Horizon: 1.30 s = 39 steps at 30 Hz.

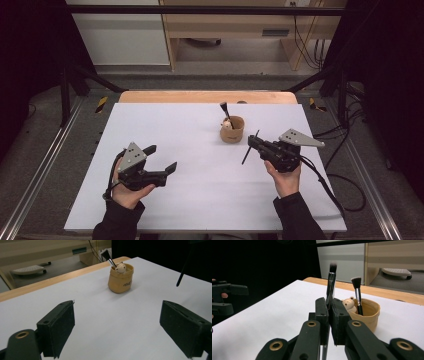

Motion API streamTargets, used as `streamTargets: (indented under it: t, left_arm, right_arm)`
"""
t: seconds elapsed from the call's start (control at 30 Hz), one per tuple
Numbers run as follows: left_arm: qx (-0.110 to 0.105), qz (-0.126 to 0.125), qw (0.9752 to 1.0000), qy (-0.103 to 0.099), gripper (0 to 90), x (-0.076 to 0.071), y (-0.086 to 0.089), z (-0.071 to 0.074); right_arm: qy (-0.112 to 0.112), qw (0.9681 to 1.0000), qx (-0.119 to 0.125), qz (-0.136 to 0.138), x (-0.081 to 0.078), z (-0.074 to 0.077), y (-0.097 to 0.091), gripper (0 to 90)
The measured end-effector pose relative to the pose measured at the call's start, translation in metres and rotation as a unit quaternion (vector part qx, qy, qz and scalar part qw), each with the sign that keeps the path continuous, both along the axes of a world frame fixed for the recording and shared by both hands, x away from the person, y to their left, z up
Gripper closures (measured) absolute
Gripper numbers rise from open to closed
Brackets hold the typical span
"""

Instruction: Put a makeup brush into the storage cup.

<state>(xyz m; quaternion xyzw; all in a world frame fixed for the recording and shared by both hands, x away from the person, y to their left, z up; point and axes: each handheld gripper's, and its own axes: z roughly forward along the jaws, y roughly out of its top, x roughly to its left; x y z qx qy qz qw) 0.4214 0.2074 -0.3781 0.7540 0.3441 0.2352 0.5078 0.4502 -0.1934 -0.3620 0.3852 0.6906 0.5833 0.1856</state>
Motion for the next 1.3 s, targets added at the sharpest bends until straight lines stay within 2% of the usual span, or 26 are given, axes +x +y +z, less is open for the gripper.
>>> streamTargets:
  t: [0.23,0.43,0.57,0.83,1.0,1.3]
  left_arm:
    - [0.000,0.019,0.9998,-0.003,10.9,-0.002,0.020,-0.007]
    - [-0.009,0.031,0.9995,-0.009,10.9,-0.003,0.033,-0.011]
    - [-0.006,0.042,0.9991,-0.010,10.4,-0.001,0.039,-0.017]
    - [-0.001,0.066,0.9978,-0.002,10.2,-0.002,0.056,-0.029]
    - [-0.004,0.069,0.9976,-0.008,9.7,-0.005,0.061,-0.032]
    - [-0.003,0.068,0.9977,-0.003,8.4,-0.006,0.073,-0.038]
  right_arm:
    - [-0.005,1.0000,-0.006,-0.001,0.001,0.000,0.000,85.3]
    - [-0.009,0.9999,-0.011,-0.003,0.001,-0.002,0.002,85.3]
    - [-0.011,0.9998,-0.014,-0.002,0.001,-0.001,0.002,85.3]
    - [-0.018,0.9998,-0.013,-0.004,0.003,0.000,0.001,85.4]
    - [-0.022,0.9996,-0.013,-0.007,0.005,0.002,0.003,85.4]
    - [-0.029,0.9994,-0.013,-0.012,0.012,0.006,0.006,85.4]
